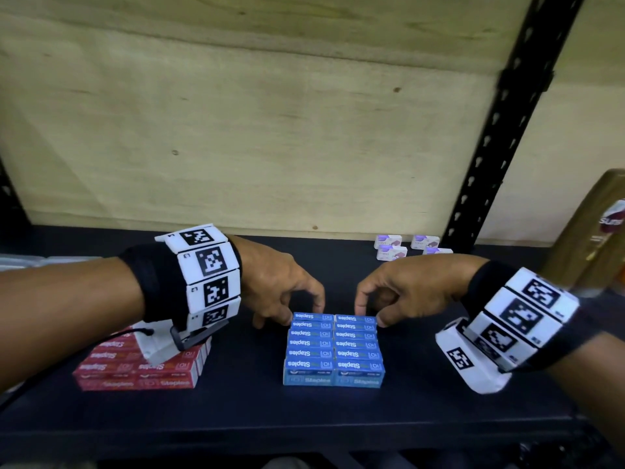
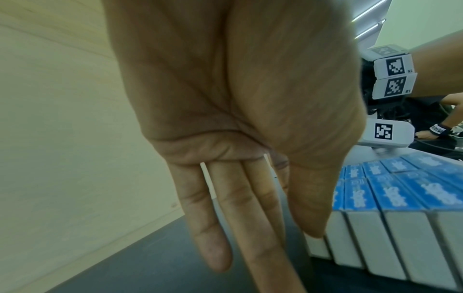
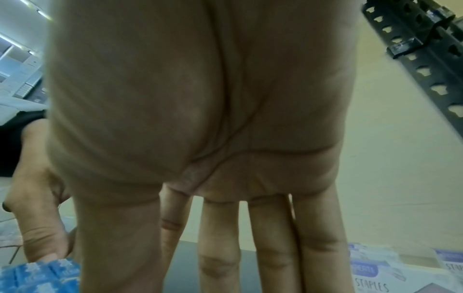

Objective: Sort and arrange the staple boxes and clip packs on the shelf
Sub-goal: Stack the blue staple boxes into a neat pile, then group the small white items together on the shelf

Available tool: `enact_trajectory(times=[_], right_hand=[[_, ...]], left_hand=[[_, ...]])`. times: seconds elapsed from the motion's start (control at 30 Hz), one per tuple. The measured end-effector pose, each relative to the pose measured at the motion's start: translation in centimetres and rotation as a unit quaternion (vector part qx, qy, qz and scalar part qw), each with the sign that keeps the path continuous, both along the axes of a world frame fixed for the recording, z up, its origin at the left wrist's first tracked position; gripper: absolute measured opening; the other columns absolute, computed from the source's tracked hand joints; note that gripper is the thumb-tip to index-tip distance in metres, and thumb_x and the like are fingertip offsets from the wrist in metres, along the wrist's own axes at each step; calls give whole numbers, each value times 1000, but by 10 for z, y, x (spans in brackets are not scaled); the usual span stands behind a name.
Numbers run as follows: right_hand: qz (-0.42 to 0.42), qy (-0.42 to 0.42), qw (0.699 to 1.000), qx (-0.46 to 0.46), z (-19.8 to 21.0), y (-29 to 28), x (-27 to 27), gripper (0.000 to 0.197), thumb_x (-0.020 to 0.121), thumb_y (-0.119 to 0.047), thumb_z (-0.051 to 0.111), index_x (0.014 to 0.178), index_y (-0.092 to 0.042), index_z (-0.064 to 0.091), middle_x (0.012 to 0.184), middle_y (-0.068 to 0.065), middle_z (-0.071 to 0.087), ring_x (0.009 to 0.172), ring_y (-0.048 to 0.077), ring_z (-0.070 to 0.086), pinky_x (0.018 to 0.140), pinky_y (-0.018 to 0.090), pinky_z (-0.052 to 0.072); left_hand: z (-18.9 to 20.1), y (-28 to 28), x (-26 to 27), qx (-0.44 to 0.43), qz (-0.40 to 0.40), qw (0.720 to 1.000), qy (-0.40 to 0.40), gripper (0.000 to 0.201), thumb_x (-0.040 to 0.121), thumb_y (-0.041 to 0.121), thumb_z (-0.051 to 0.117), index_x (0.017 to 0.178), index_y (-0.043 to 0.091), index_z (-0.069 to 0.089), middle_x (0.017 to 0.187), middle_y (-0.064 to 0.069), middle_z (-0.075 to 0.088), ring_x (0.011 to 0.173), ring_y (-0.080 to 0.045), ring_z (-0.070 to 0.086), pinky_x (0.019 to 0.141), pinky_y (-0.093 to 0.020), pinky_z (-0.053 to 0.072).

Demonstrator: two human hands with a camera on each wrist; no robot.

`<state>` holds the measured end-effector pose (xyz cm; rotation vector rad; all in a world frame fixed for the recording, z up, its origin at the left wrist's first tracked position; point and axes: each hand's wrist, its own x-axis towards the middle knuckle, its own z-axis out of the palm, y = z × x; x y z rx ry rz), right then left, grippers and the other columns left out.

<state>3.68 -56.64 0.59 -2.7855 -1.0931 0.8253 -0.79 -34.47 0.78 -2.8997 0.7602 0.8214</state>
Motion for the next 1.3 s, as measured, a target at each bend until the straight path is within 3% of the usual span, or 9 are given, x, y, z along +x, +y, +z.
enact_trajectory(times=[0.1,0.4,0.53,0.7,0.9,1.03,1.1,1.17,1.3], right_hand=[[7,-12,1000,-5,2,2,-2,21,95,-24,63,111,-37,62,55,-25,58,52,-8,51,61,15,35],[8,-13,1000,-1,-1,1,-3,20,95,-27,63,110,-40,62,69,-21,65,60,-10,54,67,16,37],[14,-14,1000,-14,-1,4,-4,23,95,-27,62,111,-43,61,89,-14,73,79,1,63,84,27,50],[26,-32,999,-28,-1,7,-7,26,94,-28,62,111,-47,60,97,-10,72,90,9,65,92,36,51],[22,-46,998,-35,0,7,-10,28,95,-27,60,115,-47,59,93,-13,66,88,8,61,90,35,51],[13,-44,999,-24,-1,2,-9,37,91,-15,57,116,-44,59,79,-10,59,77,14,57,84,40,53],[-7,-28,1000,-2,0,-6,-9,36,91,-16,60,114,-43,59,82,-13,61,79,8,58,85,36,53],[-36,-6,999,11,3,-17,-9,30,93,-20,63,114,-41,60,94,-17,65,87,-1,61,86,23,49],[-112,-20,994,2,14,-47,7,19,91,-27,67,109,-32,66,101,-3,74,93,12,67,85,24,48]], left_hand=[[0,0,-1,-3,0,1000,-4,31,98,29,52,122,47,44,99,11,75,57,11,63,80,-23,50],[1,1,-5,-1,11,1000,1,32,98,30,53,122,49,43,101,13,74,59,10,64,91,-32,52],[2,0,-7,2,7,1000,-1,33,98,29,52,123,49,43,98,13,75,61,5,67,89,-33,54],[2,-1,-9,3,12,1000,4,33,99,29,52,123,50,42,100,14,74,65,0,70,91,-36,54],[3,-2,-10,2,12,1000,3,34,99,27,51,124,48,43,98,13,74,66,-2,71,89,-35,54],[3,-2,-7,-2,15,1000,-5,46,96,15,50,127,47,42,96,11,74,65,1,69,85,-32,57],[5,-3,-3,-3,29,1000,-8,48,94,12,50,130,44,43,95,11,74,68,1,69,84,-26,55],[8,-5,3,-4,48,999,-8,44,93,14,53,128,40,47,95,12,74,75,-4,71,76,-19,52],[14,-17,24,-5,65,997,-50,26,91,30,60,116,36,55,81,4,76,80,-10,69,81,-26,53]])
